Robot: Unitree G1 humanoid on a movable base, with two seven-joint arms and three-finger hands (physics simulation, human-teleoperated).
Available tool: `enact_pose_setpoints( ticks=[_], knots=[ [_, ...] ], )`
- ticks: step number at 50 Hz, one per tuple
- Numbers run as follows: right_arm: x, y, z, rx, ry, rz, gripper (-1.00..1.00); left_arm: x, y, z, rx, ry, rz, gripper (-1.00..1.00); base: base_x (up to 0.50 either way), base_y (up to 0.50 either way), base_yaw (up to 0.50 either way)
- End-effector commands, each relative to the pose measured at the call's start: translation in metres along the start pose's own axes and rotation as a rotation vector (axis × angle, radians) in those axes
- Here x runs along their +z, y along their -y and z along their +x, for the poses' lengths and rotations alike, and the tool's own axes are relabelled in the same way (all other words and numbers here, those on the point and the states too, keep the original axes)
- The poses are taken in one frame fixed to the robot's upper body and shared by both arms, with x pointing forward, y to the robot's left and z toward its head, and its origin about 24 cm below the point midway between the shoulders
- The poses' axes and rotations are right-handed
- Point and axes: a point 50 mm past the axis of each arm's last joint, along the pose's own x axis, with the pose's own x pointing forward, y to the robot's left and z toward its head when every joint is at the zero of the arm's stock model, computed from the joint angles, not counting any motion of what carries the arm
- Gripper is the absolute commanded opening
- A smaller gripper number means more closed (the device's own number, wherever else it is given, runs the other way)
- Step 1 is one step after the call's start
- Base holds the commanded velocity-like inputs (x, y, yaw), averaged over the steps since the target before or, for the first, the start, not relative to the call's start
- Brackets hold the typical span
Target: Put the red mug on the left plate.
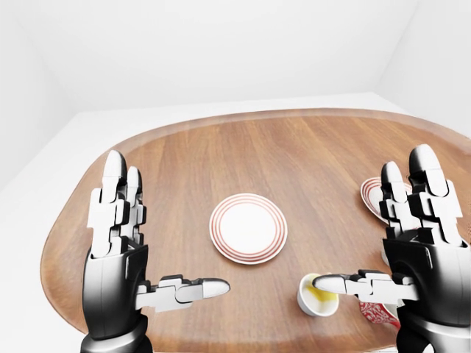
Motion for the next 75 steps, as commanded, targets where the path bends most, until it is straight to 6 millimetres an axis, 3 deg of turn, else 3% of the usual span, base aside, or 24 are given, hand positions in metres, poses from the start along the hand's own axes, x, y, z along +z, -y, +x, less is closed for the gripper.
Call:
enact_pose_setpoints(
  ticks=[1, 12, 33, 42, 59, 64, 67, 70, 71, 72, 75],
  knots=[
    [-0.001, 0.001, -0.001, 0.0, -0.01, -0.004, 1.0, -0.001, -0.001, -0.001, 0.003, -0.011, 0.001, 1.0, 0.52, 0.17, 0.0],
    [0.0, 0.001, 0.001, -0.014, 0.006, -0.004, 1.0, -0.001, -0.001, -0.001, -0.001, -0.007, -0.001, 1.0, 0.5, 0.14, 0.0],
    [-0.005, -0.008, 0.003, 0.038, -0.017, -0.013, 1.0, 0.0, 0.001, -0.001, -0.007, -0.002, -0.005, 1.0, 0.0, 0.0, 0.0],
    [0.003, -0.005, 0.002, 0.089, 0.039, 0.101, 1.0, 0.0, 0.002, 0.0, -0.008, 0.001, -0.004, 1.0, 0.0, 0.0, 0.0],
    [0.001, -0.008, 0.001, 0.11, 0.017, 0.05, 1.0, 0.0, 0.001, -0.001, -0.008, -0.003, -0.004, 1.0, 0.49, -0.07, 0.0],
    [0.004, 0.002, 0.002, 0.041, 0.058, 0.143, 1.0, 0.001, 0.002, 0.0, -0.013, 0.006, -0.004, 1.0, 0.3, -0.04, 0.0],
    [0.012, 0.001, 0.017, 0.088, 0.141, -0.026, 1.0, 0.001, 0.002, 0.0, -0.013, 0.003, -0.004, 1.0, 0.0, 0.0, 0.0],
    [0.012, -0.005, 0.044, 0.258, 0.204, -0.378, 1.0, -0.003, 0.0, -0.001, -0.008, -0.015, -0.008, 1.0, 0.0, 0.0, 0.0],
    [0.006, 0.003, 0.072, 0.206, 0.202, -0.727, 1.0, -0.006, -0.002, -0.001, -0.001, -0.032, -0.008, 1.0, 0.0, 0.0, 0.0],
    [-0.002, 0.008, 0.084, 0.206, 0.15, -0.909, 1.0, -0.007, -0.003, -0.001, 0.002, -0.037, -0.008, 1.0, 0.0, 0.0, 0.0],
    [-0.009, 0.041, 0.105, 0.208, -0.041, -1.22, 1.0, -0.007, -0.005, -0.001, 0.012, -0.038, -0.008, 1.0, 0.0, 0.0, 0.0]
  ],
)
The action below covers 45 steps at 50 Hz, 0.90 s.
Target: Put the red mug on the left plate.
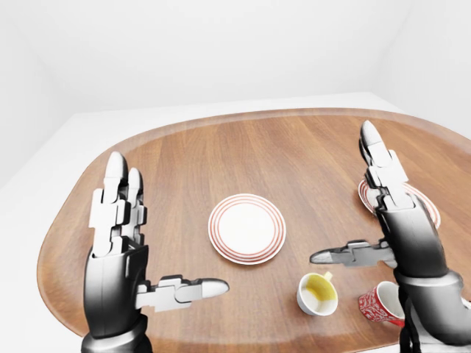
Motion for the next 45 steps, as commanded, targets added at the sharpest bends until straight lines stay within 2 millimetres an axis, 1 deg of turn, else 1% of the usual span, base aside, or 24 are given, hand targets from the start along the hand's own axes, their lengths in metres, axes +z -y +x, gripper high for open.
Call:
enact_pose_setpoints(
  ticks=[1, 2, 3, 5, 6, 7, 8, 10, 11, 12, 15, 18, 20, 21, 22, 25, 28, 31, 32, 38, 40, 45],
  knots=[
    [-0.028, 0.065, 0.062, 0.14, -0.269, -0.93, 1.0, -0.005, -0.005, 0.0, 0.018, -0.025, -0.003, 1.0, 0.0, 0.0, 0.0],
    [-0.03, 0.085, 0.067, 0.158, -0.333, -0.98, 1.0, -0.006, -0.003, 0.0, 0.016, -0.027, -0.002, 1.0, 0.0, 0.0, 0.0],
    [-0.035, 0.103, 0.069, 0.141, -0.403, -1.038, 1.0, -0.007, -0.001, 0.0, 0.01, -0.03, 0.002, 1.0, 0.0, 0.0, 0.0],
    [-0.047, 0.126, 0.064, 0.127, -0.524, -1.096, 1.0, -0.006, 0.0, 0.0, 0.006, -0.026, 0.002, 1.0, 0.0, 0.0, 0.0],
    [-0.053, 0.143, 0.061, 0.106, -0.609, -1.147, 1.0, -0.006, -0.001, 0.001, 0.007, -0.022, 0.002, 1.0, 0.0, 0.0, 0.0],
    [-0.053, 0.145, 0.061, 0.089, -0.619, -1.144, 1.0, -0.006, -0.001, 0.001, 0.007, -0.021, 0.002, 1.0, 0.0, 0.0, 0.0],
    [-0.056, 0.158, 0.058, 0.076, -0.675, -1.176, 1.0, -0.006, -0.001, 0.001, 0.009, -0.022, 0.0, 1.0, 0.0, 0.0, 0.0],
    [-0.06, 0.167, 0.052, 0.085, -0.729, -1.222, 1.0, -0.006, -0.001, 0.001, 0.009, -0.02, 0.0, 1.0, 0.0, 0.0, 0.0],
    [-0.062, 0.168, 0.049, 0.105, -0.735, -1.242, 1.0, -0.006, -0.001, 0.001, 0.008, -0.02, 0.001, 1.0, 0.0, 0.0, 0.0],
    [-0.066, 0.167, 0.042, 0.148, -0.744, -1.263, 1.0, -0.005, 0.0, 0.001, 0.007, -0.017, 0.001, 1.0, 0.0, 0.0, 0.0],
    [-0.071, 0.167, 0.031, 0.188, -0.754, -1.276, 1.0, -0.004, 0.0, 0.001, 0.007, -0.012, 0.001, 1.0, 0.0, 0.0, 0.0],
    [-0.072, 0.176, 0.015, 0.159, -0.808, -1.262, 1.0, -0.002, 0.0, 0.001, 0.007, -0.004, 0.001, 1.0, 0.0, 0.0, 0.0],
    [-0.07, 0.185, -0.001, 0.126, -0.851, -1.247, 1.0, -0.001, -0.001, 0.001, 0.008, -0.001, 0.0, 1.0, 0.0, 0.0, 0.0],
    [-0.07, 0.186, -0.001, 0.119, -0.853, -1.245, 1.0, -0.001, -0.001, 0.001, 0.008, -0.001, 0.0, 1.0, 0.0, 0.0, 0.0],
    [-0.068, 0.189, -0.011, 0.098, -0.867, -1.222, 1.0, -0.002, 0.0, 0.001, 0.007, -0.003, 0.0, 1.0, 0.0, 0.0, 0.0],
    [-0.068, 0.193, -0.023, 0.065, -0.883, -1.175, 1.0, -0.002, 0.001, 0.002, 0.004, 0.001, 0.0, 1.0, 0.0, 0.0, 0.0],
    [-0.073, 0.191, -0.037, 0.062, -0.914, -1.124, 1.0, -0.001, 0.001, 0.002, 0.004, 0.008, 0.004, 1.0, 0.0, 0.0, 0.0],
    [-0.086, 0.181, -0.057, 0.086, -0.957, -1.029, 1.0, 0.002, -0.001, 0.0, 0.009, 0.009, 0.003, 1.0, 0.0, 0.0, 0.0],
    [-0.087, 0.176, -0.067, 0.087, -0.962, -0.983, 1.0, 0.002, -0.001, 0.0, 0.011, 0.01, 0.005, 1.0, 0.0, 0.0, 0.0],
    [-0.088, 0.165, -0.101, 0.059, -1.01, -0.858, 1.0, 0.001, 0.001, 0.001, 0.007, 0.013, 0.006, 1.0, 0.0, 0.0, 0.0],
    [-0.09, 0.162, -0.108, 0.053, -1.036, -0.836, 1.0, 0.002, 0.002, 0.001, 0.004, 0.016, 0.006, 1.0, 0.0, 0.0, 0.0],
    [-0.086, 0.155, -0.11, 0.018, -0.975, -0.755, 1.0, 0.002, 0.0, 0.001, 0.009, 0.014, 0.005, 1.0, 0.0, 0.0, 0.0]
  ],
)
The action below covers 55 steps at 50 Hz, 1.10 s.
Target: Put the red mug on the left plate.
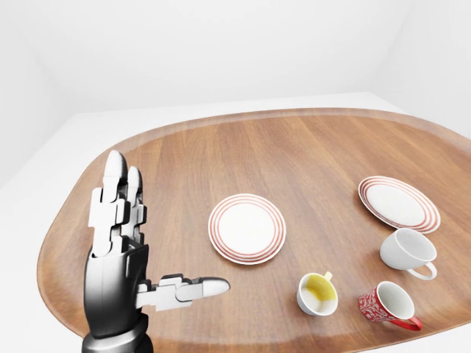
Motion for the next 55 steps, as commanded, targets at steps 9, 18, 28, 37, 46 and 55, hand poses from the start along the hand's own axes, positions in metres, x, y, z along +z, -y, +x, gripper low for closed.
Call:
enact_pose_setpoints(
  ticks=[9, 18, 28, 37, 46, 55],
  knots=[
    [-0.03, -0.041, -0.037, 0.099, -0.108, 0.197, 1.0, 0.002, 0.001, 0.0, -0.002, 0.01, 0.002, 1.0, 0.0, 0.0, 0.0],
    [-0.028, -0.037, -0.037, 0.08, -0.094, 0.205, 1.0, 0.003, 0.002, 0.001, -0.007, 0.019, 0.004, 1.0, 0.0, 0.0, 0.0],
    [-0.02, -0.061, -0.018, 0.192, -0.104, 0.156, 1.0, 0.003, 0.001, 0.001, -0.006, 0.016, 0.003, 1.0, 0.0, 0.0, 0.0],
    [-0.001, -0.087, 0.008, 0.337, -0.048, 0.068, 1.0, 0.002, -0.001, 0.0, 0.005, 0.008, 0.007, 1.0, 0.0, 0.0, 0.0],
    [0.011, -0.104, 0.026, 0.44, -0.02, -0.035, 1.0, 0.002, -0.001, 0.0, 0.005, 0.006, 0.007, 1.0, 0.0, 0.0, 0.0],
    [0.016, -0.12, 0.028, 0.506, 0.006, -0.024, 1.0, 0.0, -0.001, -0.001, 0.005, -0.003, 0.008, 1.0, 0.0, 0.0, 0.0]
  ],
)
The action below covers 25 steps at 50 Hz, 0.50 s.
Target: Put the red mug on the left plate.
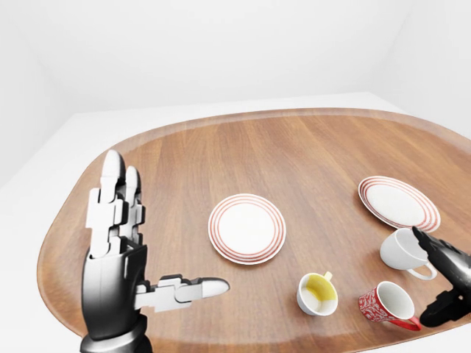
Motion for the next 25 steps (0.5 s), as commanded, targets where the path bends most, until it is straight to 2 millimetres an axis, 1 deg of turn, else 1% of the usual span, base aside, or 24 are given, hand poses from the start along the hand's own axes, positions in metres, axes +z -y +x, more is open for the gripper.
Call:
enact_pose_setpoints(
  ticks=[1, 8, 17, 25],
  knots=[
    [0.012, -0.016, 0.016, 0.099, 0.034, -0.041, 1.0, -0.001, 0.0, 0.0, 0.001, -0.006, 0.001, 1.0, 0.0, 0.0, 0.0],
    [0.014, -0.021, 0.014, 0.111, 0.05, -0.032, 1.0, -0.001, -0.001, 0.0, 0.003, -0.006, 0.001, 1.0, 0.0, 0.0, 0.0],
    [0.016, -0.025, 0.017, 0.13, 0.059, -0.022, 1.0, -0.001, -0.001, -0.001, 0.001, -0.009, 0.002, 1.0, 0.0, 0.0, 0.0],
    [0.021, -0.028, 0.021, 0.147, 0.077, -0.027, 1.0, -0.001, -0.001, -0.001, 0.001, -0.011, 0.001, 1.0, 0.0, 0.0, 0.0]
  ],
)
